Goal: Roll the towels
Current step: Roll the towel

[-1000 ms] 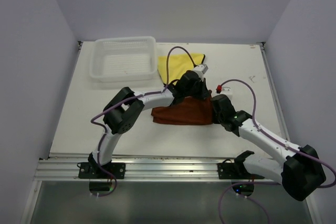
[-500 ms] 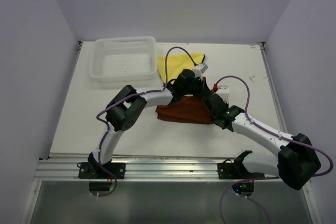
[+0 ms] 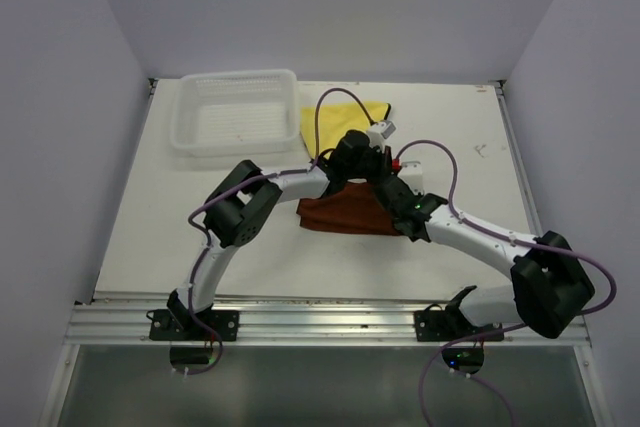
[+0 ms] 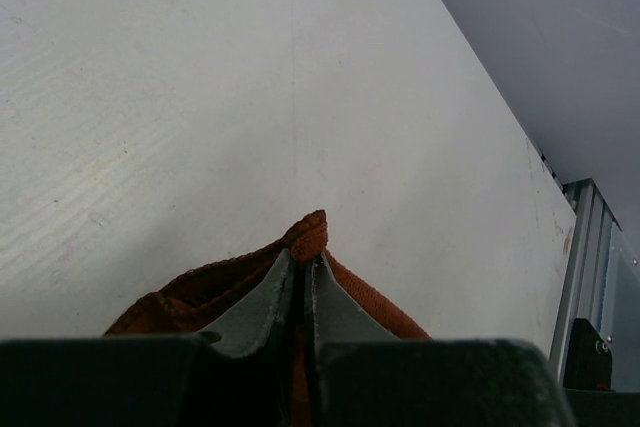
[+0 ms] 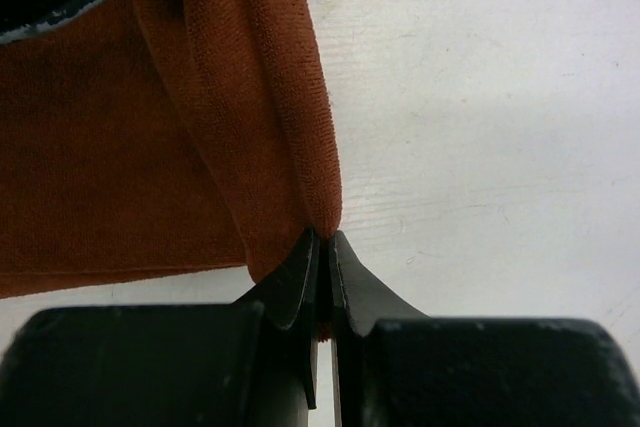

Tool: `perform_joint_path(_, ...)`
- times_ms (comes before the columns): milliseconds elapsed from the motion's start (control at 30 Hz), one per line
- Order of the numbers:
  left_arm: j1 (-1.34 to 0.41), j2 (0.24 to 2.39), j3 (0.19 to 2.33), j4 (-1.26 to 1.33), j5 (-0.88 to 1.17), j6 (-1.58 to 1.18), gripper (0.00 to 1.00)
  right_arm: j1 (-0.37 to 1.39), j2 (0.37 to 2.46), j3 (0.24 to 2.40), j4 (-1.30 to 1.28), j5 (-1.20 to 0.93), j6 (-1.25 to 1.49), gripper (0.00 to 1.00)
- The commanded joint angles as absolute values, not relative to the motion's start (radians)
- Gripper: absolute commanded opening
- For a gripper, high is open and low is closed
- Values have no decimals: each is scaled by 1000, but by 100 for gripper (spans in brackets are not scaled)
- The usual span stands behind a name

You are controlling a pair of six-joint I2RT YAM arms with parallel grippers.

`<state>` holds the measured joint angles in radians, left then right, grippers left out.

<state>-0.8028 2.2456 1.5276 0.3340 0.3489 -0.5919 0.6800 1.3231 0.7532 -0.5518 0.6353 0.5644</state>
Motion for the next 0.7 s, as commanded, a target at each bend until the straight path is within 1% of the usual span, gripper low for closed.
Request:
perform_joint_path(0, -779, 2247, 1572, 383, 354, -554, 8, 692, 1353, 787, -538, 638, 557, 0)
perform_joint_path(100, -778, 2246, 1568, 380, 353, -548, 18, 699, 1380, 799, -535, 641, 557, 0)
perform_joint_path(133, -775, 2243, 1559, 376, 351, -546, 22, 703, 1387, 804, -537, 644, 558, 0)
perform_joint_path(167, -773, 2229, 1549, 377, 350, -546, 34, 703, 1394, 810, -544, 655, 563, 0)
perform_joint_path(200, -770, 2218, 1540, 377, 342, -548, 39, 701, 1397, 810, -548, 661, 575, 0)
perform_joint_path(233, -767, 2206, 1522, 373, 336, -549, 46, 703, 1397, 810, -551, 670, 586, 0)
perform_joint_path(300, -756, 2166, 1517, 341, 304, -546, 53, 703, 1387, 793, -540, 675, 603, 0)
perform_joint_path(333, -755, 2154, 1534, 280, 290, -535, 60, 701, 1370, 785, -517, 670, 606, 0)
perform_joint_path(433, -738, 2120, 1597, 139, 252, -514, 71, 703, 1348, 756, -486, 663, 607, 0)
perform_joint_path(500, -726, 2112, 1632, 71, 242, -508, 77, 703, 1342, 752, -480, 666, 604, 0)
perform_joint_path(533, -723, 2109, 1664, 11, 241, -505, 79, 703, 1338, 749, -468, 669, 601, 0)
perform_joint_path(667, -718, 2080, 1710, -95, 238, -495, 84, 703, 1312, 732, -439, 667, 589, 0)
